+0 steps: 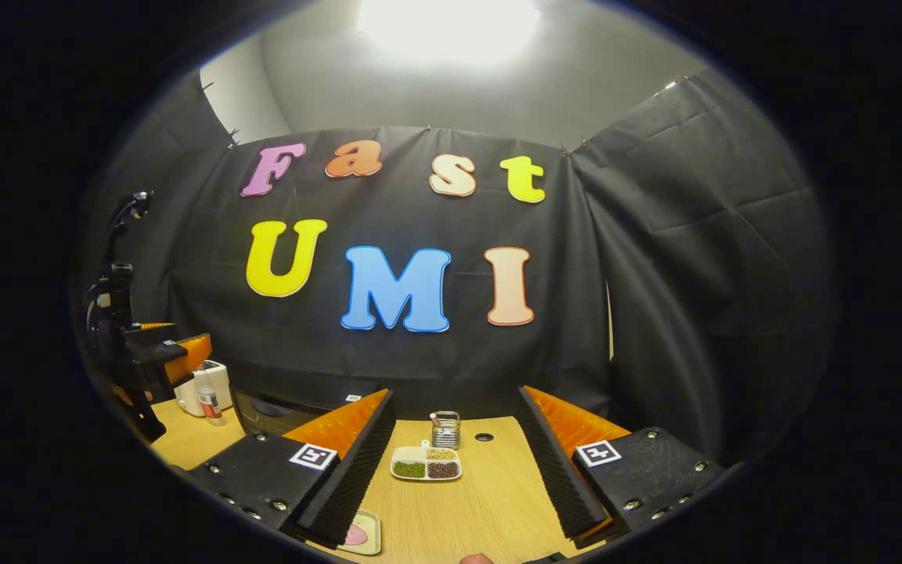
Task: Open the electric oven with the left hand, put the food in, and close the electric oven.
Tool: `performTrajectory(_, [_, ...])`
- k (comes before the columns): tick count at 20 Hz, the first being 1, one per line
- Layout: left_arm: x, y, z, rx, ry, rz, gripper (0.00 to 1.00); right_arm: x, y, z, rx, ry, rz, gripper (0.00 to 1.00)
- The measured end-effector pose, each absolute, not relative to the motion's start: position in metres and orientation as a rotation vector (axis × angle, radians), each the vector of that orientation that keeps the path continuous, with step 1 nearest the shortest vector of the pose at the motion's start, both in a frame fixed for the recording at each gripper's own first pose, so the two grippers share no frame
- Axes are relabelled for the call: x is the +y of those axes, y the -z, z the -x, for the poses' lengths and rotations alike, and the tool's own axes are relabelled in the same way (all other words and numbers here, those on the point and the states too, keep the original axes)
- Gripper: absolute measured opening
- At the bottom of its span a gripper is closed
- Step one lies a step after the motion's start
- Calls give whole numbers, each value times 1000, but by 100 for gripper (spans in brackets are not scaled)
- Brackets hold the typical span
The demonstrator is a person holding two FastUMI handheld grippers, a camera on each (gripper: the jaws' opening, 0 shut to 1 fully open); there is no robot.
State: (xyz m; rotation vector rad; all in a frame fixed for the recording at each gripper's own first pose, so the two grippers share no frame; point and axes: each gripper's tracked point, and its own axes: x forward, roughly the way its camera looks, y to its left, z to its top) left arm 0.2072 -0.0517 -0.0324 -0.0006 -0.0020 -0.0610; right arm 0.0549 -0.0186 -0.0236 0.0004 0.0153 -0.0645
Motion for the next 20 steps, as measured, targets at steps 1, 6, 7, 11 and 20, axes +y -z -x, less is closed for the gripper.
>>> performTrajectory(1, [-54,41,-221,9,75,4,96,-18,25,-57,20,80,4,95])
performTrajectory(6, [-65,84,-268,72,127,22,100,-19,34,-67,50,152,29,95])
performTrajectory(7, [-66,92,-276,85,136,25,97,-20,35,-68,55,166,37,95])
performTrajectory(11, [-73,124,-309,131,161,14,96,-18,41,-73,83,209,60,95])
performTrajectory(20, [-92,192,-366,225,204,-5,100,-24,49,-65,137,302,110,96])
